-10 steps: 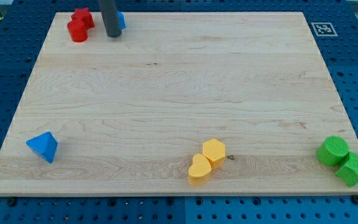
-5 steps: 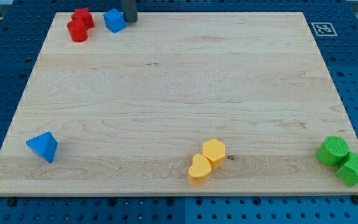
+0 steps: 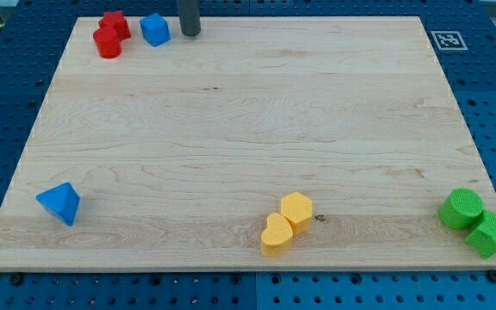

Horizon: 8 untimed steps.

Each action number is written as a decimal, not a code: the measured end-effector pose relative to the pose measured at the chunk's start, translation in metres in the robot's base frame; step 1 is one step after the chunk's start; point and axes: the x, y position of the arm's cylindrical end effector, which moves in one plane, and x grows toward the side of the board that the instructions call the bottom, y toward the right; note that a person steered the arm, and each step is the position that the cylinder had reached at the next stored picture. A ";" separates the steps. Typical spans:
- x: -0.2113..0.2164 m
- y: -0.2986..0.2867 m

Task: Move blue cube towards red blocks

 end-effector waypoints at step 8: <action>0.050 -0.037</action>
